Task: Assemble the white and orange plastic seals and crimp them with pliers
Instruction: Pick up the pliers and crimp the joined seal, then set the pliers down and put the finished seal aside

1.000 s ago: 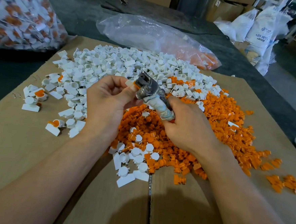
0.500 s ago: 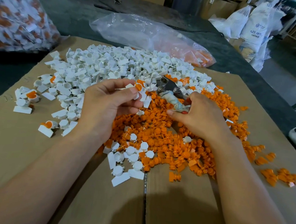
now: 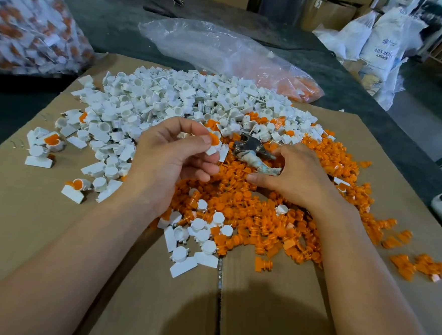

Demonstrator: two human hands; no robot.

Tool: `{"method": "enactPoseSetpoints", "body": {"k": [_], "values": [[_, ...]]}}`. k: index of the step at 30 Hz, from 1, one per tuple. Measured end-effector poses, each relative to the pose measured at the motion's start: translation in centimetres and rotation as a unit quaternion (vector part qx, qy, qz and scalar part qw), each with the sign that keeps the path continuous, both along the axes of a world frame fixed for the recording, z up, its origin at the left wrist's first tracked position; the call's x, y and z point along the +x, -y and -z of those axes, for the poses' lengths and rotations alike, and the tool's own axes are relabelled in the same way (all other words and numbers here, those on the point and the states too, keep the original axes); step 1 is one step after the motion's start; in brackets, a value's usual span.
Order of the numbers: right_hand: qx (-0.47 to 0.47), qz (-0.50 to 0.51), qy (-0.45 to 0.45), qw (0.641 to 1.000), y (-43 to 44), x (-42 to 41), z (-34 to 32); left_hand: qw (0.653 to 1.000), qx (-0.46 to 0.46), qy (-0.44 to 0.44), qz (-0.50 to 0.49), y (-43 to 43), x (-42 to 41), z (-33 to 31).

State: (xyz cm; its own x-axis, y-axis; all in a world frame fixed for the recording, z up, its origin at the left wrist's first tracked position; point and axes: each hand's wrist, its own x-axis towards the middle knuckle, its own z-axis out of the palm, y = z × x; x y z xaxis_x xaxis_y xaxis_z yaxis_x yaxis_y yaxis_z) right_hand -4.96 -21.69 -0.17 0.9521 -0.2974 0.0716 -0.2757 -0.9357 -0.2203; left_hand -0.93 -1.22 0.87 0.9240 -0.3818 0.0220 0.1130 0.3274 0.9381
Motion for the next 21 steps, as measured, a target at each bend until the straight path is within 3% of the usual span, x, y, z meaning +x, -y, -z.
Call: {"method": "enactPoseSetpoints", "body": {"k": [3, 5, 8, 10, 15, 21], "values": [[0.048, 0.005, 0.044, 0.998, -0.3, -0.1, -0.6, 0.999, -0.007, -0.029, 0.020, 0.0, 0.0, -0.1], [0.123, -0.016, 0.127, 0.984, -1.2, -0.4, -1.4, 0.997, -0.015, -0.061, 0.037, 0.0, 0.1, -0.2], [0.290, -0.113, 0.192, 0.931, -3.3, -1.1, -2.3, 0.993, -0.027, -0.097, 0.063, 0.1, 0.1, -0.2], [0.340, -0.177, 0.195, 0.903, -4.6, -1.3, -2.1, 0.991, -0.031, -0.109, 0.076, 0.1, 0.1, -0.3], [0.352, -0.217, 0.230, 0.881, -5.8, -1.2, -1.5, 0.987, -0.033, -0.130, 0.085, 0.3, 0.1, -0.4], [0.348, -0.212, 0.237, 0.882, -5.8, -1.3, -1.4, 0.986, -0.035, -0.137, 0.087, 0.4, 0.2, -0.2]]}}
